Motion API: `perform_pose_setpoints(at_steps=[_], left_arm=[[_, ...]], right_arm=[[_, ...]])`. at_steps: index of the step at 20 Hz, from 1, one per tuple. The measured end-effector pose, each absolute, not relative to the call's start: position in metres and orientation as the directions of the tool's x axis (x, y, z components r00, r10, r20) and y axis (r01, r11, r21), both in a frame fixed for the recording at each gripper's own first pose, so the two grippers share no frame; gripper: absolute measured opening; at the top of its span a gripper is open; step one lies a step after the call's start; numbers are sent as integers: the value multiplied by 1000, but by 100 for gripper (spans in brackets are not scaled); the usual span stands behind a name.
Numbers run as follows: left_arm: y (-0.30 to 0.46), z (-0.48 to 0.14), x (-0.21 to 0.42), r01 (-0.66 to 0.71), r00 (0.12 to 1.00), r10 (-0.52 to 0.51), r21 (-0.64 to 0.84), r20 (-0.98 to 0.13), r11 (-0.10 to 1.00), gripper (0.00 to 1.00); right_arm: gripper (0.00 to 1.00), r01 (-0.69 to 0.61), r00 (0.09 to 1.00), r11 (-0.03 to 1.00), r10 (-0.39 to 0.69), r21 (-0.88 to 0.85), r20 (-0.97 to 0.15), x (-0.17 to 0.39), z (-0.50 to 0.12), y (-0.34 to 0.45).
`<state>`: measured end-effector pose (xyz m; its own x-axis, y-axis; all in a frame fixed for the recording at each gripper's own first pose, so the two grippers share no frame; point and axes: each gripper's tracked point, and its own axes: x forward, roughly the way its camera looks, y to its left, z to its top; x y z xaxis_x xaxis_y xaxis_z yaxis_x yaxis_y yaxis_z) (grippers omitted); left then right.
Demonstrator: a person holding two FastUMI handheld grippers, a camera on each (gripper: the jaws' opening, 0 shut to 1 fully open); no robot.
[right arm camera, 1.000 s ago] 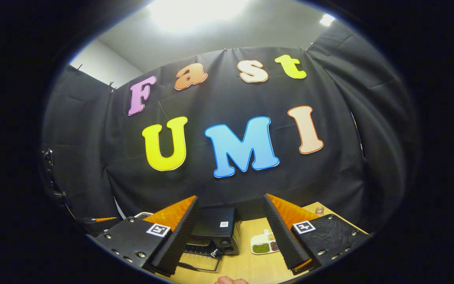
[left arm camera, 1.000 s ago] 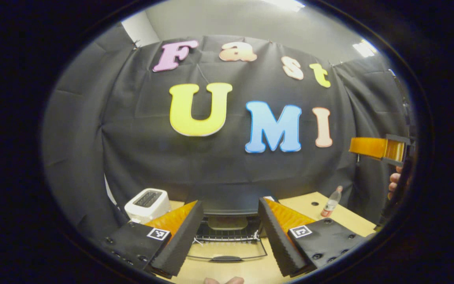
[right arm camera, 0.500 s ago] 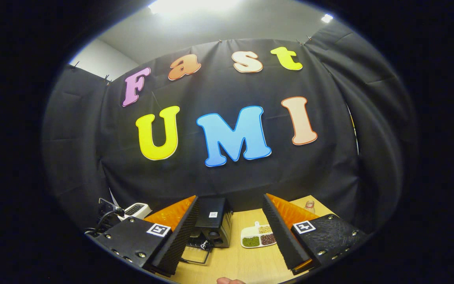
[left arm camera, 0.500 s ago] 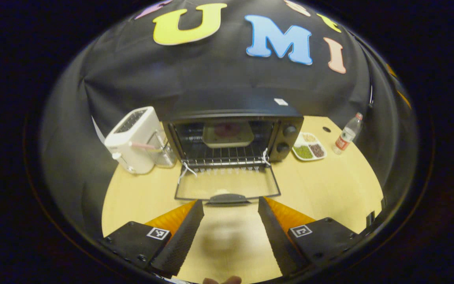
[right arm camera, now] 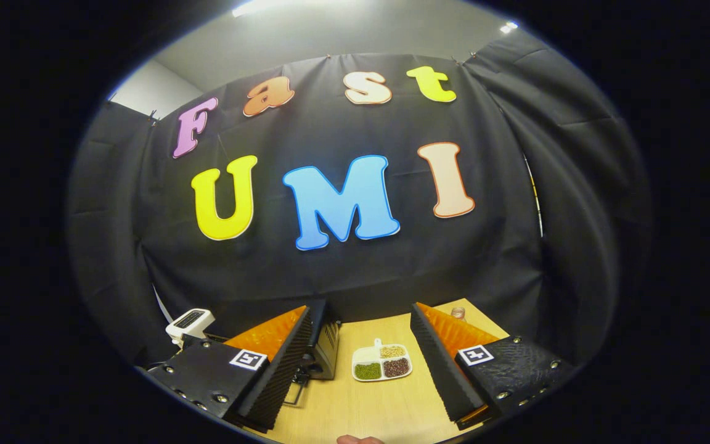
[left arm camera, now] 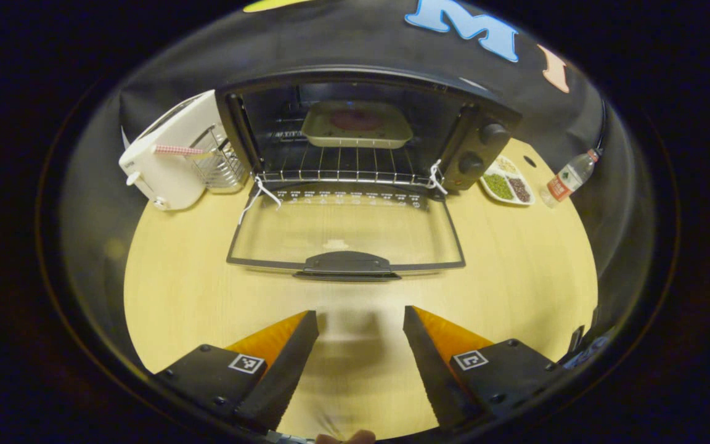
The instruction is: Open the electric oven with the left hand, put the food in, and close the electric oven.
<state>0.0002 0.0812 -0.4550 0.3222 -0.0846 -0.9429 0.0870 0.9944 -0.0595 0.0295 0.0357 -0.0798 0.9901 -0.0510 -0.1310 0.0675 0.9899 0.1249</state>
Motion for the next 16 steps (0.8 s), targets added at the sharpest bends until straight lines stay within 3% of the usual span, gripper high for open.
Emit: perform_pose_setpoints(at_steps=[6, 7, 10, 11, 14, 16], left_arm=[[82, -490, 15, 107, 264, -65, -38, -962, 994, 95], [85, -494, 18, 109, 258, -53, -25, -965, 994, 99], [89, -504, 23, 87, 248, -51, -30, -967, 996, 95], [89, -507, 23, 79, 239, -48, -30, -970, 996, 99], [90, -507, 30, 138, 253, -38, -2, -967, 990, 95], [89, -504, 28, 122, 254, -47, -16, -966, 992, 99]], right_arm=[[97, 108, 983, 985, -87, 132, -159, 29, -90, 22], [97, 112, 983, 986, -91, 125, -162, 28, -91, 20], [97, 110, 981, 988, -91, 109, -169, 31, -92, 23], [97, 110, 981, 988, -91, 105, -170, 31, -93, 23], [97, 105, 981, 989, -86, 102, -176, 32, -94, 27], [97, 96, 981, 990, -76, 108, -181, 33, -95, 32]])
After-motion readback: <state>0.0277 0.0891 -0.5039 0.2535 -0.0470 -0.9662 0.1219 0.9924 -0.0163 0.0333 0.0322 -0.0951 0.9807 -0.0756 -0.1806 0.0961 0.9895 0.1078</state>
